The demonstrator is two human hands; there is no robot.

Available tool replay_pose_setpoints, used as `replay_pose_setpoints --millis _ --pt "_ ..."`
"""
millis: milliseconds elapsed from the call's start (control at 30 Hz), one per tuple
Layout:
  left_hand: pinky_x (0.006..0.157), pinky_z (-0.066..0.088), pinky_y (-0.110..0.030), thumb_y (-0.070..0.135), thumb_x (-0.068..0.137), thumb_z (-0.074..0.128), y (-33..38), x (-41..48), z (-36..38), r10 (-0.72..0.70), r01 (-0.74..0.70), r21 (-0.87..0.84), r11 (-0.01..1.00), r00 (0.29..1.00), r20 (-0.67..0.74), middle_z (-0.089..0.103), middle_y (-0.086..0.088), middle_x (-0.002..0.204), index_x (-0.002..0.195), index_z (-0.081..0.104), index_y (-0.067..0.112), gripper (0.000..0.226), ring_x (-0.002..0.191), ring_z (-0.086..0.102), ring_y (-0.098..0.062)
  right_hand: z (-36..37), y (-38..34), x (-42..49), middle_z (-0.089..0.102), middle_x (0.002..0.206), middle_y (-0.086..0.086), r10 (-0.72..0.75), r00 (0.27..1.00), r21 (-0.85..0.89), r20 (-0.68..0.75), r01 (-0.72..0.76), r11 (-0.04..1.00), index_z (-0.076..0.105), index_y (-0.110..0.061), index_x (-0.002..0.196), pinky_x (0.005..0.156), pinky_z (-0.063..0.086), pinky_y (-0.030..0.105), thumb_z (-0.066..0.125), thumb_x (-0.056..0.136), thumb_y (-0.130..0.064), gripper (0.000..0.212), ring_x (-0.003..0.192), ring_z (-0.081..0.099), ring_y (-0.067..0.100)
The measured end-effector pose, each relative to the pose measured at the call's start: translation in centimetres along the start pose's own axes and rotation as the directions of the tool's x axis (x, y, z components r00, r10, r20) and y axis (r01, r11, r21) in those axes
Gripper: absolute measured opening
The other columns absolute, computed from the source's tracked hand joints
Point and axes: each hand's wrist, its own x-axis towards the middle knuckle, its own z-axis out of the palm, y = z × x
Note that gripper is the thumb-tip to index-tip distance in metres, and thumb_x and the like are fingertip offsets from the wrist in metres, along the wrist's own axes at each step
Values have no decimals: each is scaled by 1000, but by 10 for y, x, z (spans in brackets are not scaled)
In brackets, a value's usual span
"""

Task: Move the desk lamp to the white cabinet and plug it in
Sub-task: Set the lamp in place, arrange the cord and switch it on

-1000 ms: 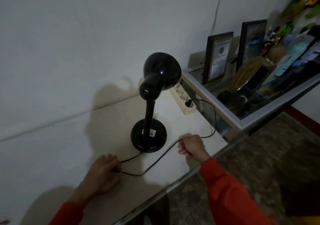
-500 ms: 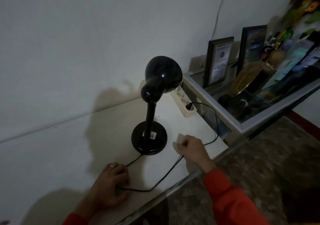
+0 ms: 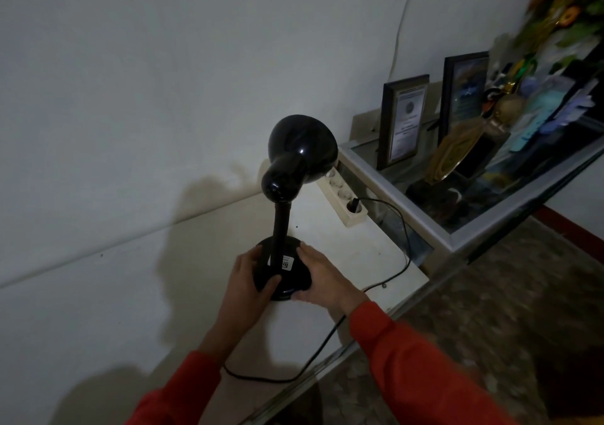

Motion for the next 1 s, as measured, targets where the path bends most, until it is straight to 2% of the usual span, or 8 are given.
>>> replay_pose_setpoints --millis 67,200,300,433,567,733,900,1000 --pt "88 43 -28 13 80 68 6 11 12 -37 37 11 999 999 25 49 2 113 121 49 14 45 101 51 -13 6 -2 -2 9 159 15 16 999 4 -27 -16 1000 15 -7 147 119 10 30 80 71 -30 103 146 9 26" --pt "60 40 -2 11 86 61 10 18 28 -87 85 -25 996 995 -50 55 14 84 106 54 14 21 78 56 -9 22 -13 -9 8 159 14 43 993 -99 -106 -53 994 19 -7 147 120 13 33 73 75 -38 95 147 7 25" --pt "57 43 -6 11 90 55 6 19 29 -93 89 -75 993 994 -49 55 15 79 106 52 13 17 71 56 -2 35 -23 -15 6 160 13 94 982 -151 -163 -119 981 17 -5 147 120 18 36 66 79 -43 92 147 6 25" --pt "71 46 -21 9 91 53 -3 25 18 -57 62 -70 996 995 76 63 1 88 104 51 16 16 81 61 -12 44 -34 -24 0 160 13 153 967 -183 -203 -191 964 12 -5 148 118 22 38 56 86 -42 84 147 1 26" --pt "71 40 -1 5 88 56 -7 35 3 28 -18 -46 999 973 229 64 11 87 85 51 32 28 81 59 8 52 -42 -34 -1 159 18 170 961 -224 -218 -219 950 10 -3 148 116 25 39 45 91 -37 75 147 2 30" --pt "76 37 -3 4 89 54 -13 49 -5 79 -70 -40 997 930 359 62 13 93 91 52 28 24 91 55 7 60 -46 -41 -2 159 19 210 949 -224 -237 -263 938 9 -2 147 116 23 39 37 94 -36 69 147 1 30" --pt "76 37 -6 6 90 52 -16 53 -3 87 -73 -50 996 908 410 61 15 98 98 55 19 16 93 54 11 60 -43 -46 4 158 19 200 948 -209 -249 -254 944 15 -4 147 116 22 40 40 93 -34 67 146 8 31" --pt "78 40 -11 8 87 57 -16 52 -3 97 -93 -30 995 924 370 64 9 99 101 55 23 20 94 58 1 50 -39 -43 13 157 18 186 941 -138 -282 -232 963 26 -8 145 115 22 38 50 87 -33 68 143 17 29"
